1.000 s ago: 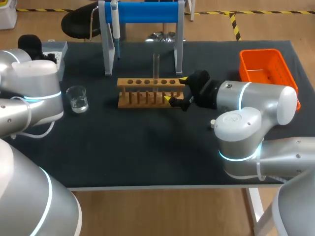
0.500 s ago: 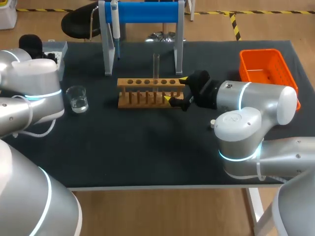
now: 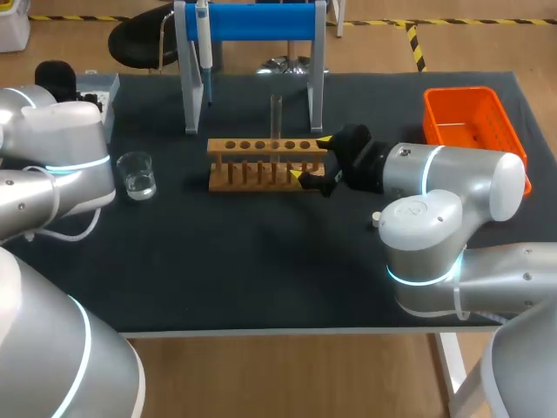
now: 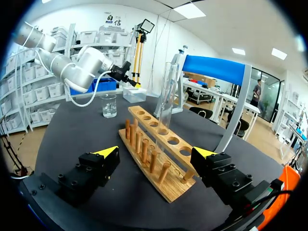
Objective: Invert the test tube, pick up the pipette, mount the tip to pipette, aspirate from beaker and dispense into the tube, eject the tip, return the pipette, and cap with the stopper.
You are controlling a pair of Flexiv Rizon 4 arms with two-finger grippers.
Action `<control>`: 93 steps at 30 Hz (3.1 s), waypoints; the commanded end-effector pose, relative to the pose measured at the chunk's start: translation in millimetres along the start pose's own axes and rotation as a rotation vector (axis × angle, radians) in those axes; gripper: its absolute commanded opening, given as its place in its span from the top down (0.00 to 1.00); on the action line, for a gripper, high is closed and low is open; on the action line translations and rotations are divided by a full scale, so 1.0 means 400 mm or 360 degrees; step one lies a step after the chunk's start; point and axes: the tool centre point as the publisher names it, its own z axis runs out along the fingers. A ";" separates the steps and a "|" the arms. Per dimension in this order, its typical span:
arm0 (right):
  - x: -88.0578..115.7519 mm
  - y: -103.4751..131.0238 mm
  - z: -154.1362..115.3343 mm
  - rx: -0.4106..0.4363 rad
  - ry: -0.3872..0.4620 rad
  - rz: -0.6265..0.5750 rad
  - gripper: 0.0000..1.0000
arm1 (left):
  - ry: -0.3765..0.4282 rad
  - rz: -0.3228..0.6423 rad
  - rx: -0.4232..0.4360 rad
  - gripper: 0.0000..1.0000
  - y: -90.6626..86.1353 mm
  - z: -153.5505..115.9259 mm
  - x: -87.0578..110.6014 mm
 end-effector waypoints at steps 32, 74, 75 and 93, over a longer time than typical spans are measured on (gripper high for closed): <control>-0.001 -0.001 -0.002 -0.0003 0.0003 0.0001 0.00 | 0.0012 0.0013 -0.0019 0.83 0.006 0.011 0.001; -0.001 -0.001 -0.002 -0.0003 0.0003 0.0001 0.00 | -0.0017 0.0077 0.0029 1.00 -0.050 -0.034 0.016; -0.001 -0.001 -0.002 -0.0003 0.0003 0.0001 0.00 | -0.0021 0.0081 0.0031 1.00 -0.054 -0.036 0.016; -0.001 -0.001 -0.002 -0.0003 0.0003 0.0001 0.00 | -0.0083 0.0172 0.0088 1.00 -0.133 -0.082 0.027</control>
